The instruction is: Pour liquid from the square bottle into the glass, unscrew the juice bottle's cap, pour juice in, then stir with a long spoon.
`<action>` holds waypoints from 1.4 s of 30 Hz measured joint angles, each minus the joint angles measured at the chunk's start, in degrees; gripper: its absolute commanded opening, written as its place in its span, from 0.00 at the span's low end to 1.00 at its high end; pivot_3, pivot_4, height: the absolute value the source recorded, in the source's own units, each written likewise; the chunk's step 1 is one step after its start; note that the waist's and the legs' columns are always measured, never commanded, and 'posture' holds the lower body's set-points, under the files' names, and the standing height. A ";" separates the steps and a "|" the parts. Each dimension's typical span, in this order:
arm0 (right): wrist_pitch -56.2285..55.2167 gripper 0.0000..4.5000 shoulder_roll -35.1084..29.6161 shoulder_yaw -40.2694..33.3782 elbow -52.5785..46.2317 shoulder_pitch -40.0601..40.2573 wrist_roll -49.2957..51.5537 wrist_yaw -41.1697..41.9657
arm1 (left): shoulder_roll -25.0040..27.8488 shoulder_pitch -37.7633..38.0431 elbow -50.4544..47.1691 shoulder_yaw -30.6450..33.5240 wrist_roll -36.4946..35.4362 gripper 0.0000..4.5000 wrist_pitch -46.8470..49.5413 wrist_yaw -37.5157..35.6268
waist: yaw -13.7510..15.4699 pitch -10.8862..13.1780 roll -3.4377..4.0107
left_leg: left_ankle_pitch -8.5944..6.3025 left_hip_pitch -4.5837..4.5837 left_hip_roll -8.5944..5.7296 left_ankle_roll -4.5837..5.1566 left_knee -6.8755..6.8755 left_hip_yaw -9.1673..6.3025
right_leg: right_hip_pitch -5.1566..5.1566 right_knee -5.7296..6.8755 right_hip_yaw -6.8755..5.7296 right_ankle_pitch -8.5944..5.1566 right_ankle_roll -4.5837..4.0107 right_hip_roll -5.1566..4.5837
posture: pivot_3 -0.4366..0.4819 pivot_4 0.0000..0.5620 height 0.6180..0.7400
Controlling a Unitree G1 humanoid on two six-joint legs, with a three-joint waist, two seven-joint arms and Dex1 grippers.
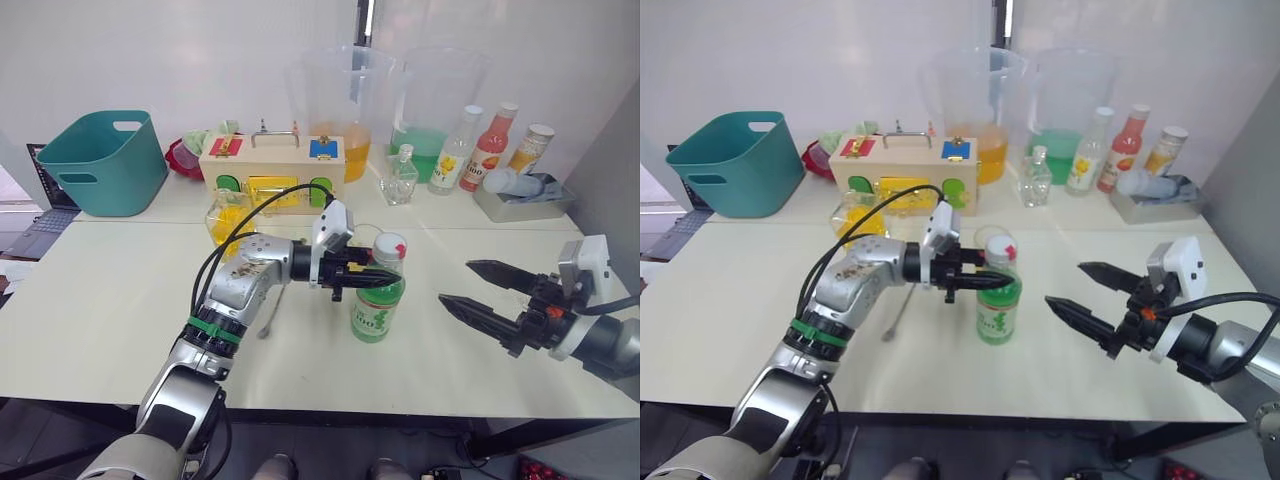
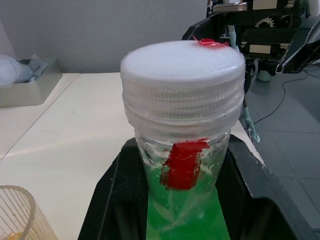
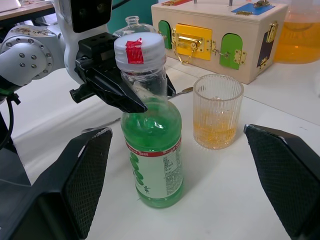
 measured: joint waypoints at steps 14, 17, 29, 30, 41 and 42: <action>0.76 1.00 -0.38 11.02 0.21 -16.86 5.31 -5.81 | 0.16 1.31 -1.96 0.24 0.76 0.29 -0.32 -0.12 | -0.13 0.00 0.00 | 0.00 0.03 0.03 0.00 0.02 0.03 | 0.00 0.01 0.03 0.00 -0.01 0.00 | 0.48 0.27 1.00; 1.97 1.00 -0.60 14.22 0.96 -20.13 5.56 -7.15 | 0.01 1.53 -2.43 0.25 0.77 0.28 -0.30 0.07 | 0.11 0.00 -0.01 | 0.00 -0.05 -0.01 0.00 0.02 -0.02 | -0.03 -0.03 0.03 0.01 0.00 0.00 | 0.48 0.27 1.00; 5.05 0.73 1.01 22.44 5.75 -27.78 3.19 -11.51 | 0.07 2.28 -4.02 0.38 1.68 0.28 -0.13 0.87 | -0.03 0.00 0.00 | 0.00 -0.04 0.00 0.00 0.02 -0.02 | -0.07 0.04 0.03 0.01 -0.01 0.00 | 0.48 0.27 1.00; 5.36 0.66 1.21 22.55 5.88 -27.88 3.19 -11.78 | 0.10 2.38 -4.20 0.38 1.71 0.28 -0.10 0.92 | -0.03 0.00 0.00 | 0.00 -0.04 0.00 0.01 0.02 -0.02 | -0.07 0.03 0.04 0.01 -0.01 0.00 | 0.48 0.27 1.00; 5.92 0.37 0.67 25.03 9.18 -31.31 -0.17 -6.86 | 0.60 2.96 -5.07 0.79 1.70 0.28 0.31 1.52 | -0.24 0.00 0.00 | 0.00 0.00 0.01 0.00 0.02 0.02 | -0.07 0.05 0.04 0.01 -0.01 0.00 | 0.48 0.27 1.00; 5.47 0.37 0.21 25.67 9.92 -31.92 -1.15 -4.99 | 0.71 3.28 -5.60 0.86 1.68 0.28 0.49 1.60 | -0.30 0.00 0.00 | 0.00 0.00 0.01 0.01 0.02 0.02 | -0.07 0.05 0.03 0.01 -0.01 0.00 | 0.48 0.27 1.00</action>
